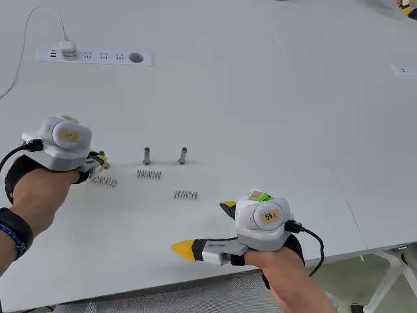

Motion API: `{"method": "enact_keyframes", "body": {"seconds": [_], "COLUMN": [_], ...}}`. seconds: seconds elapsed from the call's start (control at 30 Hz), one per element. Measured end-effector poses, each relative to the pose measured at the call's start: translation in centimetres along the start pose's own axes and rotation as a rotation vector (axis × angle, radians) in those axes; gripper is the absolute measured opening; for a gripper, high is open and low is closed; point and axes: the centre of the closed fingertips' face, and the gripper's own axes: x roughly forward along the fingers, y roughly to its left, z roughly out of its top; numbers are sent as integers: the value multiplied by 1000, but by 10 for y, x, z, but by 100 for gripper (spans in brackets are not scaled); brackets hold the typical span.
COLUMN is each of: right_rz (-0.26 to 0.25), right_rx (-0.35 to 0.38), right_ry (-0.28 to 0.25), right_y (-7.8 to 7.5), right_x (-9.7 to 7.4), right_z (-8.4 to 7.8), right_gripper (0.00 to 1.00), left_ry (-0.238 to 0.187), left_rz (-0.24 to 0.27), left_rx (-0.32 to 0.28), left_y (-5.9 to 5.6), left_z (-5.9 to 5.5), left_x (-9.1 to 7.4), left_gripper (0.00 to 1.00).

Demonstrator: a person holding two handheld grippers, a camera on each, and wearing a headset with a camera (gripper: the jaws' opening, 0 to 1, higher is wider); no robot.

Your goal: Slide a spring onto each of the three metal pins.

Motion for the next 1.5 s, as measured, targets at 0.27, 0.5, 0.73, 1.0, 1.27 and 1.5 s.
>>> {"method": "enact_keyframes", "body": {"seconds": [0.27, 0.5, 0.73, 1.0, 1.27, 1.5], "right_rz": [2, 6, 13, 19, 21, 18], "right_rx": [-1, 2, 1, 2, 1, 0], "right_ry": [0, 5, 6, 5, 0, -2], "right_y": [0, 2, 4, 5, 4, 0], "right_x": [0, 2, 3, 6, 6, 6], "right_z": [-1, -3, -3, -2, 1, 2], "right_gripper": [88, 88, 88, 88, 88, 88], "left_ry": [3, 11, 18, 29, 46, 11], "left_rz": [-15, -20, -19, -30, -54, -75], "left_rx": [-17, -16, -33, -60, -117, -120], "left_y": [-2, -3, -3, -8, -15, -20], "left_z": [-7, -17, -29, -41, -58, -59], "left_x": [-3, -9, -15, -22, -28, -37], "left_gripper": [17, 23, 26, 31, 36, 46]}}
